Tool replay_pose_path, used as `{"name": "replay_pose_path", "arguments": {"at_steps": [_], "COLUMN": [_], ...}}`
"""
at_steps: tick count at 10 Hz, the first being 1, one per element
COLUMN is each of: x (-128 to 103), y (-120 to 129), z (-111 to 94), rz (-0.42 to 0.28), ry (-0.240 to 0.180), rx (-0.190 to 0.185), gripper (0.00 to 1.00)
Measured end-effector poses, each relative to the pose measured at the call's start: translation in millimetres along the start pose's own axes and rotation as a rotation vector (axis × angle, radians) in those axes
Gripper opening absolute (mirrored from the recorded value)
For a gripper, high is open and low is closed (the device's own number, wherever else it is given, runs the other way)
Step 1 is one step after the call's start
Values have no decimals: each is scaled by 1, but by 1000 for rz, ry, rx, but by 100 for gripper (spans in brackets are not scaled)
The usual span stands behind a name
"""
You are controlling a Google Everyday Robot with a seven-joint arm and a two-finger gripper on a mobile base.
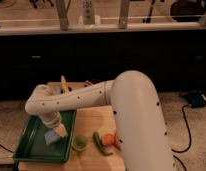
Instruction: Wipe tray with sponge
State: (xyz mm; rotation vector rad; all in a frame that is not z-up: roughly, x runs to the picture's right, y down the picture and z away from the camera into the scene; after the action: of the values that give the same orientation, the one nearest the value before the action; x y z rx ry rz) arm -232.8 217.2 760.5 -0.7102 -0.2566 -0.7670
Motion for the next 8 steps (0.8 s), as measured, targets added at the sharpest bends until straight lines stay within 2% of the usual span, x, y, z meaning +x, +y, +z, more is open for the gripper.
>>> {"name": "replay_pose_path", "arguments": {"at_steps": [8], "x": [2], "y": [-4], "z": [-1], "rz": [4], "ry": [18], "rx": [-5], "gripper": [2]}}
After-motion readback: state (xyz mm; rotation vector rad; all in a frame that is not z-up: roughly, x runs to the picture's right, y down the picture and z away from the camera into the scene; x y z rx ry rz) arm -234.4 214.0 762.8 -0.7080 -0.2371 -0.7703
